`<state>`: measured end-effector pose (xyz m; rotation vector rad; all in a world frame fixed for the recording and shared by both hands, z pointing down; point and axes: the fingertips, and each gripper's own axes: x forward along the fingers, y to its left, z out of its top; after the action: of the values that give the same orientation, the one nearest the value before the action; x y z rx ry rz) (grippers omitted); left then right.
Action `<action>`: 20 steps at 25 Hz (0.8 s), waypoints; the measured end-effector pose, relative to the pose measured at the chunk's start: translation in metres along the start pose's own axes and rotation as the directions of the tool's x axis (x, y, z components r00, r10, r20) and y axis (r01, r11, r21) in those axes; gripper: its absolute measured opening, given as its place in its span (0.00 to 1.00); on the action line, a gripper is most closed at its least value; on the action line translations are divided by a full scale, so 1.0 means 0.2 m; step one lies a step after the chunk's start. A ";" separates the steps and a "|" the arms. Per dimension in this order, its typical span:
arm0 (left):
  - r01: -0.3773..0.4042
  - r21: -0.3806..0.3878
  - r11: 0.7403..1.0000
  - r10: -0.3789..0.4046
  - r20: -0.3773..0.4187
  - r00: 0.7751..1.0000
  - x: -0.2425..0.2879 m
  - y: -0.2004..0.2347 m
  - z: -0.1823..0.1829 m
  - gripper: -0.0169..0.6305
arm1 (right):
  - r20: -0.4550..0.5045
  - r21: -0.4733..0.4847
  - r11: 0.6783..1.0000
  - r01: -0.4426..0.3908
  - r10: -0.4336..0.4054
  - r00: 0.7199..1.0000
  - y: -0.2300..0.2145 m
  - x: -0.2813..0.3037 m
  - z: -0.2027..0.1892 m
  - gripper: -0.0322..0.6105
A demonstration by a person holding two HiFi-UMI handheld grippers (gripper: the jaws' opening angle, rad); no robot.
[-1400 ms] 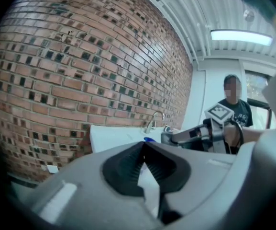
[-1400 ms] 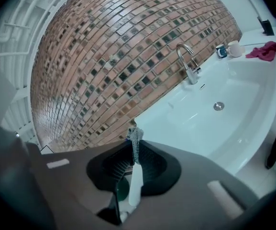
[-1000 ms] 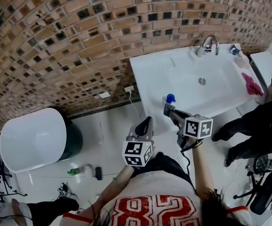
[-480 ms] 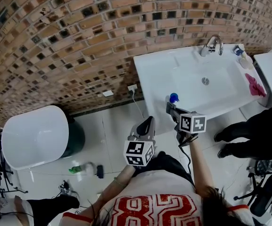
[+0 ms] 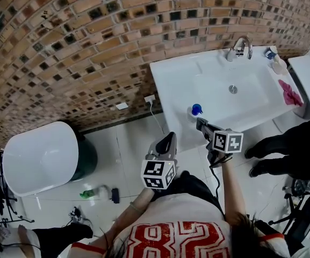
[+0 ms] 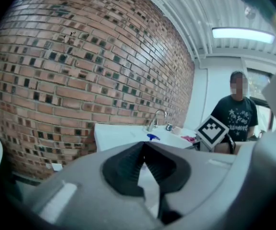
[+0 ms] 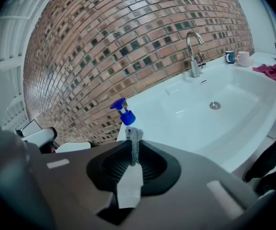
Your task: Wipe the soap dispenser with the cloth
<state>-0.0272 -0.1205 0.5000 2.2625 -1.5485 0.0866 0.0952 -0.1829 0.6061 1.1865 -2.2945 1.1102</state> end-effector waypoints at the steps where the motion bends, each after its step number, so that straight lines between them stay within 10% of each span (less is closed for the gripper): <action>1: 0.000 0.000 1.000 0.000 0.000 1.000 0.00 0.00 0.00 0.03 | 0.001 0.000 1.000 0.001 -0.001 1.000 0.00 0.00 0.00 0.12; 20: -0.021 -0.007 1.000 0.021 0.012 1.000 -0.05 0.05 0.01 0.03 | -0.091 -0.104 0.993 0.063 -0.073 0.993 0.02 0.23 -0.12 0.12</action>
<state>-0.0416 -0.1156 0.4978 2.2455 -1.5768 0.0737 0.0637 -0.1875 0.6471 1.1396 -2.1943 0.9916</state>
